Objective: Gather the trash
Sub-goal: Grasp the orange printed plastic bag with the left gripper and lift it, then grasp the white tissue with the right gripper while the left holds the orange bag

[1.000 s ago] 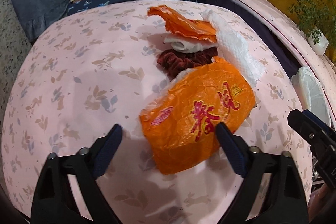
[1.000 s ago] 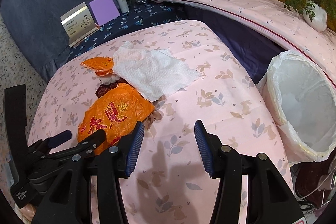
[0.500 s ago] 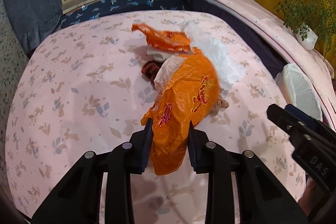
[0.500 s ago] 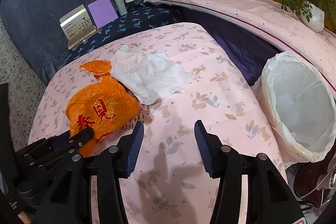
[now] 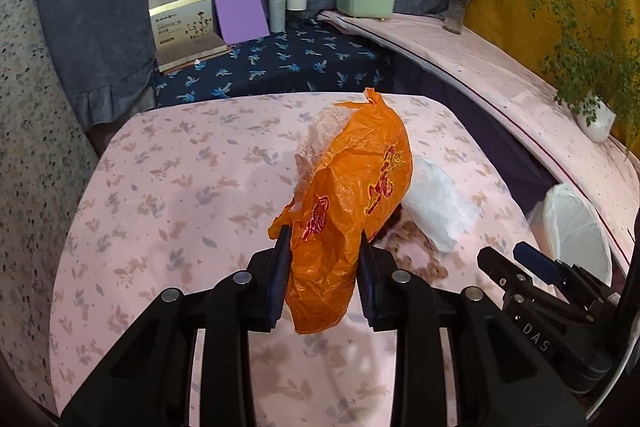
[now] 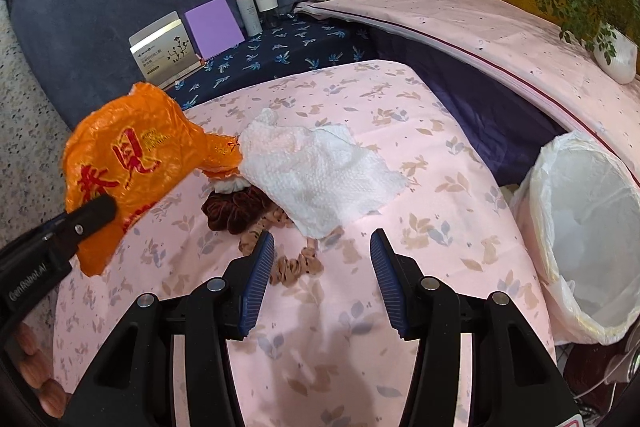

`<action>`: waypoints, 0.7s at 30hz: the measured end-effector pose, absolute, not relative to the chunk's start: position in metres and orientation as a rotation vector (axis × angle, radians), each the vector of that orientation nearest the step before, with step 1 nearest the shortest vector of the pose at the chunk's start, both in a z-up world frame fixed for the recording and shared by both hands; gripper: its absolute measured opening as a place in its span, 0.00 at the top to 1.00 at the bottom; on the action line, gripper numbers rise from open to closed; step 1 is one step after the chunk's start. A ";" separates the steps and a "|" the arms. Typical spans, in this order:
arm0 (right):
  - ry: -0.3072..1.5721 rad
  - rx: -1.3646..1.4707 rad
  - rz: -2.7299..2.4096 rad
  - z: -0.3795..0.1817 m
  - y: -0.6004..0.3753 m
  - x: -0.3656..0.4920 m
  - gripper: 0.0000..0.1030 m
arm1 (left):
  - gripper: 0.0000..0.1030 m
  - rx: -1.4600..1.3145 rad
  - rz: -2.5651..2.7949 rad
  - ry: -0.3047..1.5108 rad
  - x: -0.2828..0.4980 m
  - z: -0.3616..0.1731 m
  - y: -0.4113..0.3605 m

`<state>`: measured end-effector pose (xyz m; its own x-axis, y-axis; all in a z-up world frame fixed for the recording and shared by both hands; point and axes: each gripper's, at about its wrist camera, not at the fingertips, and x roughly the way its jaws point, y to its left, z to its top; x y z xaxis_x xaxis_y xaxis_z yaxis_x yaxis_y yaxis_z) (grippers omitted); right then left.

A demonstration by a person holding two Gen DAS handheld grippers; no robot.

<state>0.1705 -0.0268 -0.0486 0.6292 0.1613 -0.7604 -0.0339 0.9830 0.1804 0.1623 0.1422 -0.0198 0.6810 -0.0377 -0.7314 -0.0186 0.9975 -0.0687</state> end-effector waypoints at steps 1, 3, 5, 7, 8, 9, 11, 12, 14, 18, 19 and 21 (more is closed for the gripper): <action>0.889 0.156 0.118 -0.051 -0.025 0.176 0.52 | 0.72 -0.072 -0.004 0.820 0.166 -0.020 0.144; 0.900 0.155 0.123 -0.056 -0.022 0.185 0.52 | 0.72 -0.069 0.005 0.815 0.173 -0.020 0.146; 0.911 0.149 0.131 -0.062 -0.018 0.195 0.52 | 0.72 -0.069 0.010 0.817 0.179 -0.021 0.146; 0.920 0.144 0.135 -0.067 -0.015 0.202 0.52 | 0.72 -0.068 0.012 0.819 0.187 -0.022 0.146; 0.924 0.143 0.139 -0.070 -0.013 0.206 0.52 | 0.72 -0.062 0.014 0.818 0.188 -0.023 0.145; 0.927 0.141 0.141 -0.072 -0.010 0.210 0.52 | 0.72 -0.054 0.018 0.818 0.191 -0.024 0.144; 0.930 0.138 0.141 -0.077 -0.007 0.217 0.55 | 0.72 -0.046 0.017 0.819 0.197 -0.025 0.142; 0.934 0.139 0.144 -0.080 -0.005 0.221 0.56 | 0.72 -0.044 0.017 0.820 0.199 -0.026 0.141; 0.942 0.142 0.144 -0.084 -0.004 0.228 0.63 | 0.72 -0.040 0.014 0.822 0.204 -0.026 0.138; 0.971 0.146 0.149 -0.093 -0.004 0.237 0.90 | 0.72 -0.017 0.012 0.819 0.210 -0.027 0.132; 0.976 0.146 0.149 -0.095 -0.005 0.237 0.98 | 0.72 -0.014 0.008 0.818 0.211 -0.026 0.130; 0.969 0.156 0.146 -0.093 -0.009 0.235 0.98 | 0.72 -0.011 0.003 0.816 0.210 -0.025 0.126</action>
